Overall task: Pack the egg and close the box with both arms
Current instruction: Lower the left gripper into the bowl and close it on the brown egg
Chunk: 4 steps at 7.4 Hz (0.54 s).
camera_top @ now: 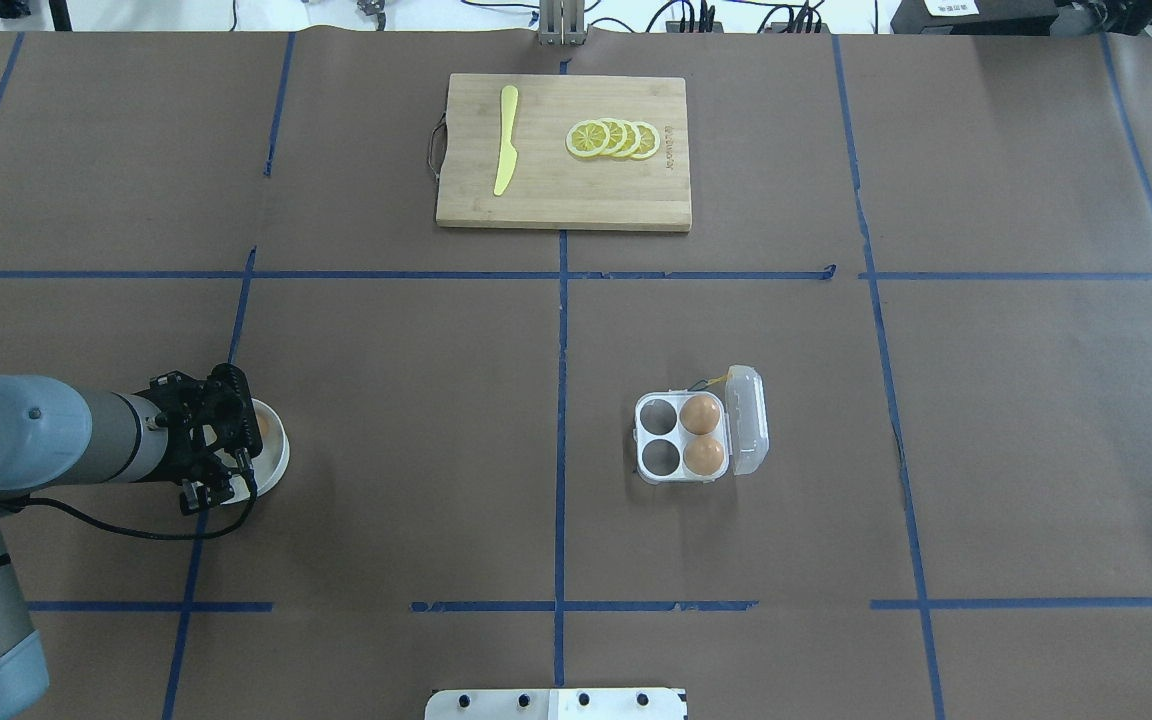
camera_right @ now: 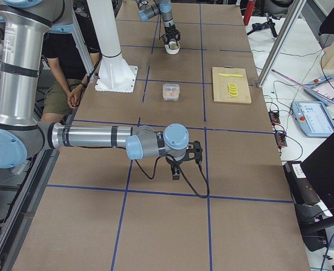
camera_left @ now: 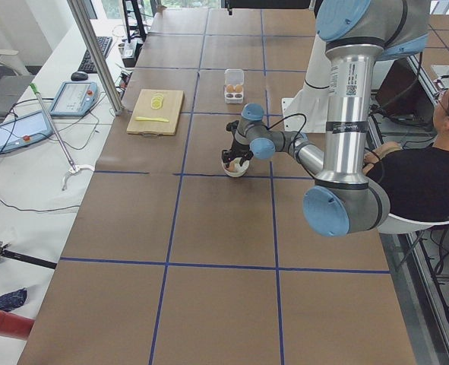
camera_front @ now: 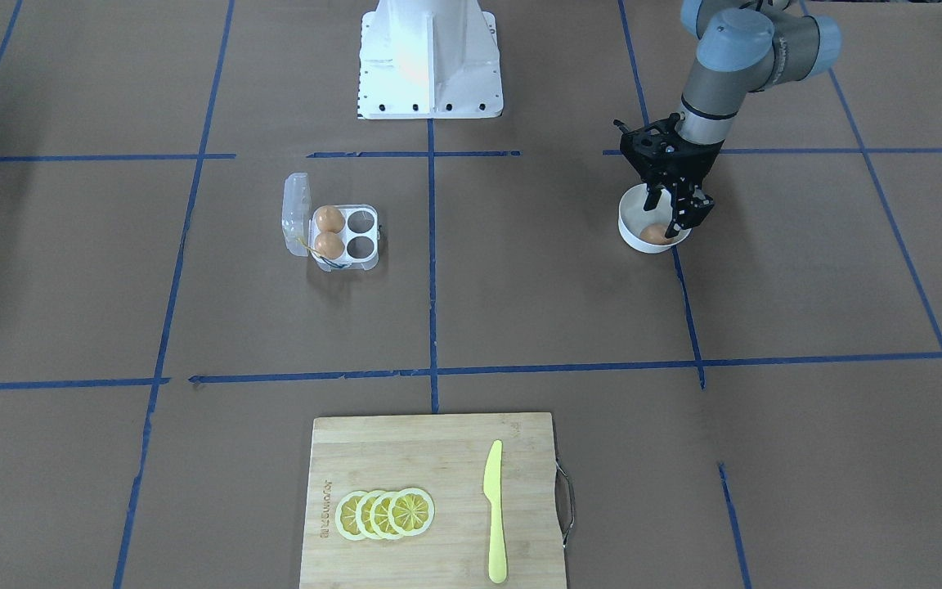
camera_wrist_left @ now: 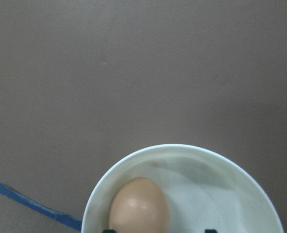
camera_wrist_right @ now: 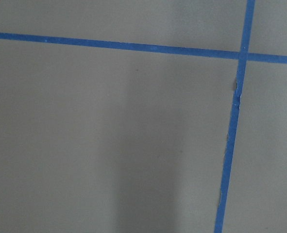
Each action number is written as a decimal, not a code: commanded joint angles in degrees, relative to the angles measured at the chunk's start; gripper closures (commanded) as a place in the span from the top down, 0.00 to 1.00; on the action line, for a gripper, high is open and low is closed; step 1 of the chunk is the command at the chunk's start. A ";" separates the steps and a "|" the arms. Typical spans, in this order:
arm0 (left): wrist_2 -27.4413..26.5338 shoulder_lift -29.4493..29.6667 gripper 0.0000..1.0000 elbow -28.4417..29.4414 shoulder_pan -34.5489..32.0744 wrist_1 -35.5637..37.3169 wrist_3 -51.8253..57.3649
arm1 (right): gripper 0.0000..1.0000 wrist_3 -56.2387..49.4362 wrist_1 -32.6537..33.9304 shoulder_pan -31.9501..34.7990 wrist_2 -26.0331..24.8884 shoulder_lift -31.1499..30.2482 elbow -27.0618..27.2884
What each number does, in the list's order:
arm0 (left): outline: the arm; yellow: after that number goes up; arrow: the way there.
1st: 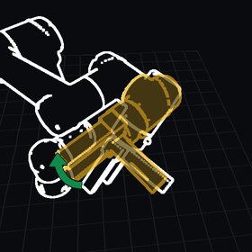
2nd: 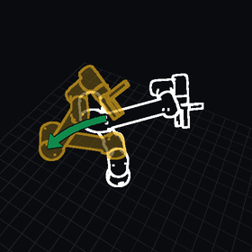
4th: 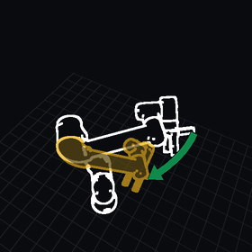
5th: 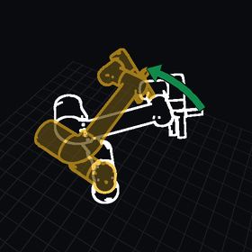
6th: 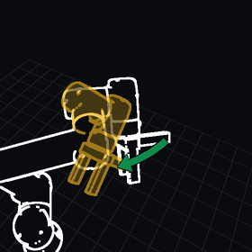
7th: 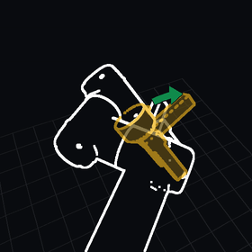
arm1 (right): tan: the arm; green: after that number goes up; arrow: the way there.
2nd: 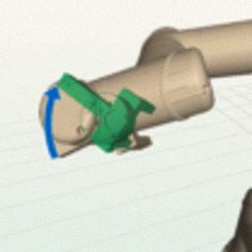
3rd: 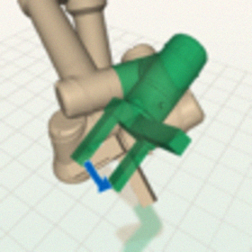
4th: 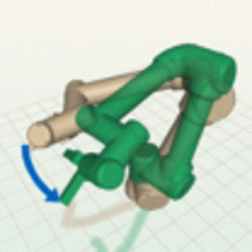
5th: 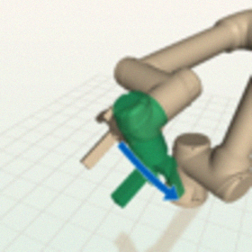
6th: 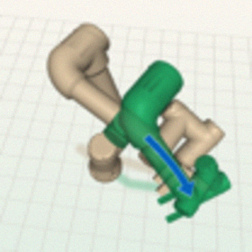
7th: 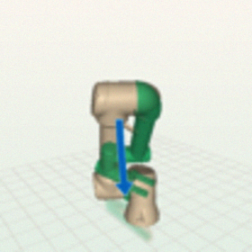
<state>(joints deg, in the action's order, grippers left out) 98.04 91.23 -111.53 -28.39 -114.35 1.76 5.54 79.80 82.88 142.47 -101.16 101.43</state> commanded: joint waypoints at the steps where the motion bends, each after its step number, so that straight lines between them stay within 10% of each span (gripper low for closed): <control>1: 0.13 1.14 0.70 0.87 0.35 0.09 0.00 | 1.00 0.00 -0.09 0.00 0.00 0.00 0.00; 4: 0.13 1.41 0.70 1.14 0.36 0.09 0.00 | 1.00 0.09 -0.09 0.00 0.00 0.00 0.08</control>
<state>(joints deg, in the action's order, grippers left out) 98.17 92.44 -110.45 -28.06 -114.26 1.76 5.56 79.72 82.88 142.47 -101.16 101.50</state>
